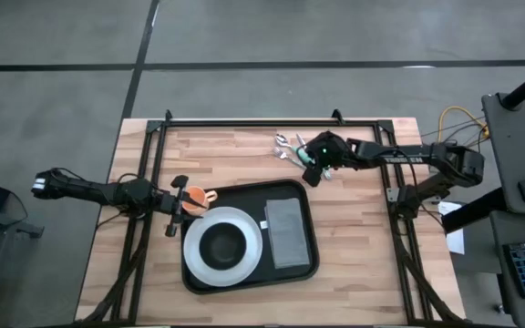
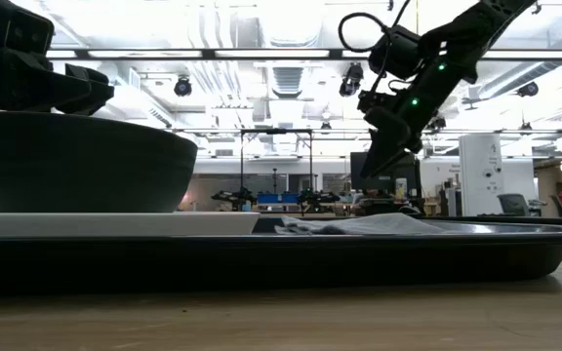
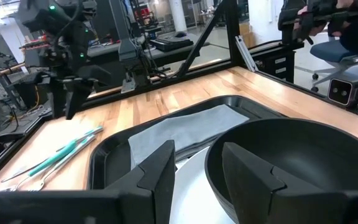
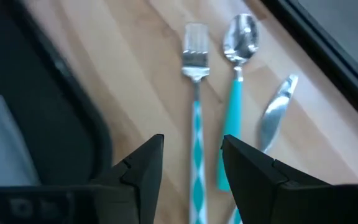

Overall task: Set up tray
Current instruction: Put the green patterned fork on the gray napkin

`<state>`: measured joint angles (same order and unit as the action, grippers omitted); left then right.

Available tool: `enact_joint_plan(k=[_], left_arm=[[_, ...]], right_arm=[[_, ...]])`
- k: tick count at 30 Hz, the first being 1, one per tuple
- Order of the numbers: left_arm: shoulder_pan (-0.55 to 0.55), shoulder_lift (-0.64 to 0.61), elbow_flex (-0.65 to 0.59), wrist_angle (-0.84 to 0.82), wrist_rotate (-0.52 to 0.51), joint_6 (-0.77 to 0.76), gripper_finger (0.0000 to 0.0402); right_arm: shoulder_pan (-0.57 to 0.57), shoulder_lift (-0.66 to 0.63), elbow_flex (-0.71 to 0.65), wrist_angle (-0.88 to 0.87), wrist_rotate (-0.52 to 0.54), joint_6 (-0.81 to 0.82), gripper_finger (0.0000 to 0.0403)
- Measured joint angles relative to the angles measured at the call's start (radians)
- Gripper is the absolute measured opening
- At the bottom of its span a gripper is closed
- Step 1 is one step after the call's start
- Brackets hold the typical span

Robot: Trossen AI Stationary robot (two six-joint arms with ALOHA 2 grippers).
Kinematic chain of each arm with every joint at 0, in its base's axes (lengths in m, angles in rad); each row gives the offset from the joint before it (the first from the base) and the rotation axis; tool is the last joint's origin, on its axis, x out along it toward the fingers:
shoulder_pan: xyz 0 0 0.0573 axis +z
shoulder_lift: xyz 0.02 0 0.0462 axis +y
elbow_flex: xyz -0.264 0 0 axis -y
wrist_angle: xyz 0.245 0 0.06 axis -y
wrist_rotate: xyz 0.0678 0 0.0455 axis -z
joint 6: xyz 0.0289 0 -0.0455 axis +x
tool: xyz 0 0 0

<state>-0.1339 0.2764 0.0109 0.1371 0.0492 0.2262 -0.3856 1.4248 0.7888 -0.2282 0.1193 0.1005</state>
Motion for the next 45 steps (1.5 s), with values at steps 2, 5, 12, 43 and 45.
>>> enact_joint_plan(k=[2, 5, 12, 43, 45], left_arm=[[0.0, 0.0, 0.0, 0.0, 0.0, 0.0, 0.0116], [0.0, 0.0, 0.0, 0.0, 0.0, 0.0, 0.0116], [0.0, 0.0, 0.0, 0.0, 0.0, 0.0, 0.0116], [0.0, 0.0, 0.0, 0.0, 0.0, 0.0, 0.0116], [0.0, 0.0, 0.0, 0.0, 0.0, 0.0, 0.0116]], right_arm=[[-0.017, 0.021, 0.015, -0.003, -0.003, -0.002, 0.0153], [-0.035, 0.063, 0.038, -0.009, -0.078, -0.033, 0.0153], [-0.049, 0.206, 0.155, -0.13, -0.102, -0.063, 0.0151], [-0.05, 0.392, 0.286, -0.263, -0.145, 0.003, 0.0104], [-0.051, 0.392, 0.286, -0.263, -0.154, 0.016, 0.01]])
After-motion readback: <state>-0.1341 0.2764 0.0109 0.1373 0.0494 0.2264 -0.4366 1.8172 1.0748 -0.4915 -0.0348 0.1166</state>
